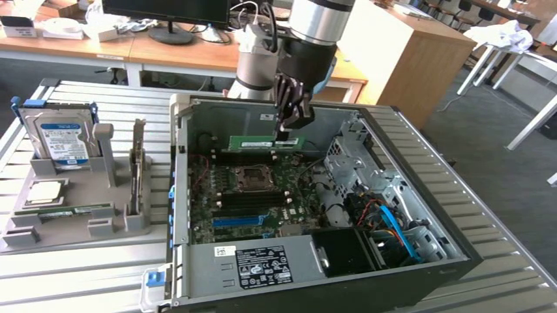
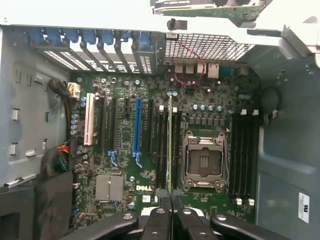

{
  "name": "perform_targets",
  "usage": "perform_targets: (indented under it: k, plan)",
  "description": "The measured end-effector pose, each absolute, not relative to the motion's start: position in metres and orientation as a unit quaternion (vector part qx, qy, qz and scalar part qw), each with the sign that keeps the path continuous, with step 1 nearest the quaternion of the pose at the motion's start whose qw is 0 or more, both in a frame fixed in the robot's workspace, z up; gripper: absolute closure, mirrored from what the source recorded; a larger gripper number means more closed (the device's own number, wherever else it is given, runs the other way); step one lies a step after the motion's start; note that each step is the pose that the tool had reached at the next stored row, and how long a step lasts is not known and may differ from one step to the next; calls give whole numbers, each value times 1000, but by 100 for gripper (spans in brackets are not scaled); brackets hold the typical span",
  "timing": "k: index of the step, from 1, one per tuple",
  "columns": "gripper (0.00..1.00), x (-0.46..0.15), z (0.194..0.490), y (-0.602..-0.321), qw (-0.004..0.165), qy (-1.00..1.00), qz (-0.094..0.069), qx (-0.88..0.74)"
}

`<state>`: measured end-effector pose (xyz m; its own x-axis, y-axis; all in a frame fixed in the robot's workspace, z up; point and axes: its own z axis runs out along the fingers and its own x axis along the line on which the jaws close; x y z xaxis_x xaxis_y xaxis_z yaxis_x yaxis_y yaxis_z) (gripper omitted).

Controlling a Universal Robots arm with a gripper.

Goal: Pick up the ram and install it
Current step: 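Pick up the ram and move it above insertion slot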

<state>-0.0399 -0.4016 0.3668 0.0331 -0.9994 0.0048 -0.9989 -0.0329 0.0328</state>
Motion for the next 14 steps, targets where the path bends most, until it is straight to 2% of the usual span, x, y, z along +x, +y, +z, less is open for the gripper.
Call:
perform_targets:
  k: [14]
  plan:
    - [88,-40,346,-402,13,-695,-10,719]
